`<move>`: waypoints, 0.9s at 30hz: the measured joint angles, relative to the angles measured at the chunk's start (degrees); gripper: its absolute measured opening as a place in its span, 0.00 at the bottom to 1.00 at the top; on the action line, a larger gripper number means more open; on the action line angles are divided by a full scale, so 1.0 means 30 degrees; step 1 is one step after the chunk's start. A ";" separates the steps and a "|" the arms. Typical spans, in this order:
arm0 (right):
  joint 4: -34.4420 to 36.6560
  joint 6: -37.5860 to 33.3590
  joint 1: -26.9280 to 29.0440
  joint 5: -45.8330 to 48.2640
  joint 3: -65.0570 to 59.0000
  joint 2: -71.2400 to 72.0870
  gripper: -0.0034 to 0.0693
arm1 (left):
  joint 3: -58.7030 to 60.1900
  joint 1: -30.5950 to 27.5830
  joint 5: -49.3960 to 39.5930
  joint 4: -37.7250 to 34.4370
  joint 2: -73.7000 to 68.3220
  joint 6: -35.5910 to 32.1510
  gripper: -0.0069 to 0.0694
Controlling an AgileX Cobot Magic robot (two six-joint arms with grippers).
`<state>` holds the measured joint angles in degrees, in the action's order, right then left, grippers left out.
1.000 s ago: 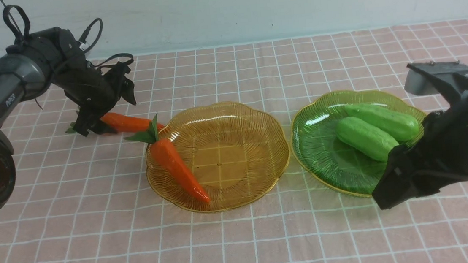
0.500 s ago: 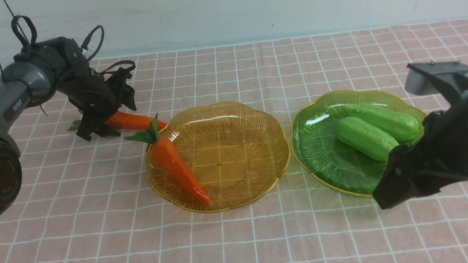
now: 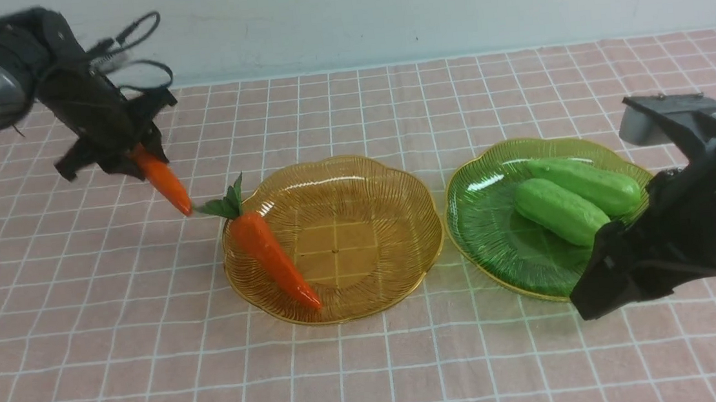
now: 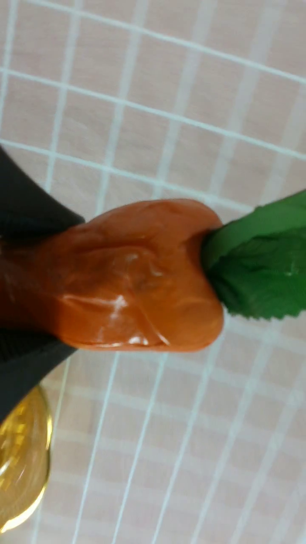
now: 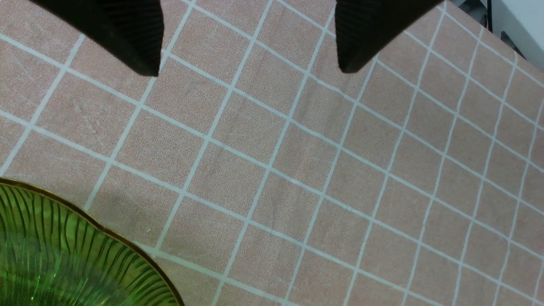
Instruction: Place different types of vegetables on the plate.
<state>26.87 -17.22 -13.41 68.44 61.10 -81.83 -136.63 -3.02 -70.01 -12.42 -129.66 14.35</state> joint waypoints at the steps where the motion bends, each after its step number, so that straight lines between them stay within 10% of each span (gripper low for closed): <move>1: 0.0015 0.0000 0.0000 0.0043 0.0000 0.0000 0.73 | -0.0330 0.0000 -0.0054 -0.0409 0.0289 -0.0719 0.36; 10: -0.0478 0.0000 0.0000 0.0575 0.0000 0.0000 0.65 | 0.0543 0.1193 -0.0460 -0.4675 0.1329 -0.2450 0.36; 27: -0.1953 0.0481 0.0000 0.0662 0.1449 0.0107 0.04 | 0.6566 0.6941 -0.0458 -0.0540 0.1017 -0.1830 0.64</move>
<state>21.01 -15.77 -13.41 70.43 65.45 -81.50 -116.94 17.80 -71.39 -14.04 -126.61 8.86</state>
